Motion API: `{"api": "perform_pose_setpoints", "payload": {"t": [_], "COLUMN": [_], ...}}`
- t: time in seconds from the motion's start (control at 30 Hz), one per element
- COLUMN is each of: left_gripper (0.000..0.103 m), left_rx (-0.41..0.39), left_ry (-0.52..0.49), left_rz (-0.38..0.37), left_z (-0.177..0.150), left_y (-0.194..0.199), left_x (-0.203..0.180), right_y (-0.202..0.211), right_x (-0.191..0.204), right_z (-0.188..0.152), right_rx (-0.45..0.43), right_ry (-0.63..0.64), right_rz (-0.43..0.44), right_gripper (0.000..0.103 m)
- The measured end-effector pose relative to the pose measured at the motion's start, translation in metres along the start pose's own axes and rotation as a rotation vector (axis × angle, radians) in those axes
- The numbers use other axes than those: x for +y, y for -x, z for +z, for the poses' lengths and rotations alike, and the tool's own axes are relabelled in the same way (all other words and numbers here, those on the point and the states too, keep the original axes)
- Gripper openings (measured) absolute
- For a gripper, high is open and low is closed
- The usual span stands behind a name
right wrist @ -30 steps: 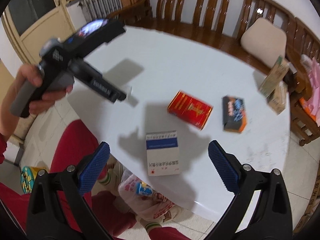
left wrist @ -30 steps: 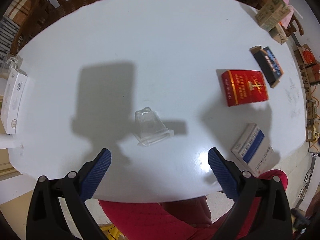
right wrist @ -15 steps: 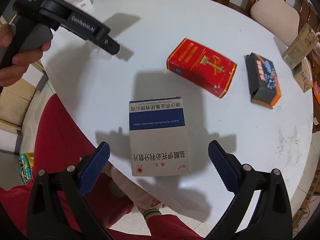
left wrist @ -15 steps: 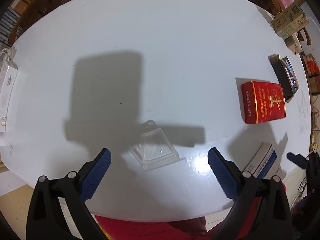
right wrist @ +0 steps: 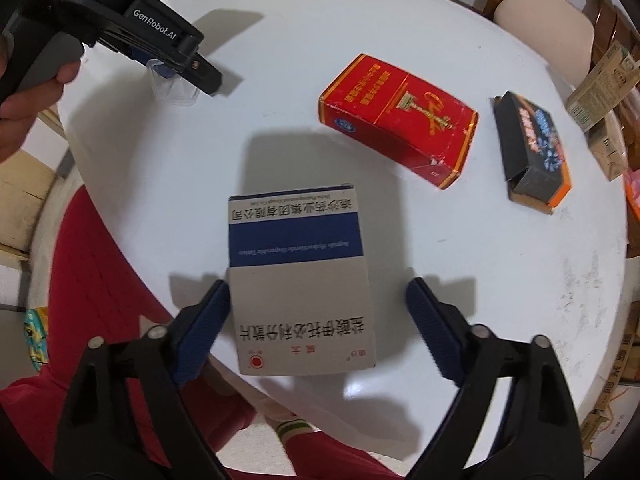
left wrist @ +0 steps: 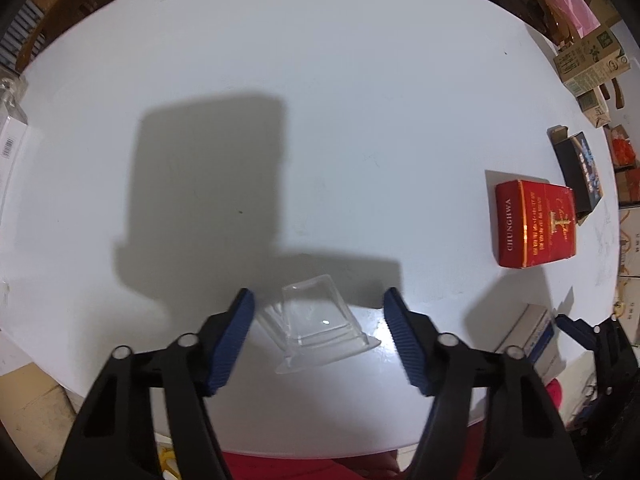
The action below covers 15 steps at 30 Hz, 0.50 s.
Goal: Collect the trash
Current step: 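Grasp the clear plastic container with the left tool while the right tool grasps the white-and-blue medicine box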
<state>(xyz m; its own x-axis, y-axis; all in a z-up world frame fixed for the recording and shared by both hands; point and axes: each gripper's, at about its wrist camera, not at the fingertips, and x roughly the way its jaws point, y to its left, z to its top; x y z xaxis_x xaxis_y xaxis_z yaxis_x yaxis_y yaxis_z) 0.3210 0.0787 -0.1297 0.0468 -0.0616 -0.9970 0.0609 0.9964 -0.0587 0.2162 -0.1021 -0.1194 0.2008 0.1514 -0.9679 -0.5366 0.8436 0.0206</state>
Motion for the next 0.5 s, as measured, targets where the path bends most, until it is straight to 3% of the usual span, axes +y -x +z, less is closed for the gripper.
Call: {"api": "perform_pose_setpoints", "payload": {"t": [0.07, 0.1, 0.2, 0.5], "left_gripper": [0.051, 0.046, 0.040, 0.040], "left_rx": [-0.006, -0.011, -0.016, -0.061], "left_ry": [-0.013, -0.021, -0.024, -0.043], "left_rz": [0.009, 0.014, 0.023, 0.007], "left_z": [-0.002, -0.002, -0.003, -0.005], "left_y": [0.001, 0.002, 0.004, 0.013], "left_x": [0.001, 0.001, 0.002, 0.011], "right_y": [0.003, 0.004, 0.007, 0.015], "right_x": [0.001, 0.001, -0.002, -0.019], "right_z": [0.000, 0.000, 0.002, 0.008], "right_rx": [-0.012, -0.015, -0.014, -0.034], "right_ry": [0.006, 0.002, -0.013, -0.047], "right_rz": [-0.004, -0.006, 0.004, -0.004], "right_gripper": [0.063, 0.060, 0.061, 0.060]}}
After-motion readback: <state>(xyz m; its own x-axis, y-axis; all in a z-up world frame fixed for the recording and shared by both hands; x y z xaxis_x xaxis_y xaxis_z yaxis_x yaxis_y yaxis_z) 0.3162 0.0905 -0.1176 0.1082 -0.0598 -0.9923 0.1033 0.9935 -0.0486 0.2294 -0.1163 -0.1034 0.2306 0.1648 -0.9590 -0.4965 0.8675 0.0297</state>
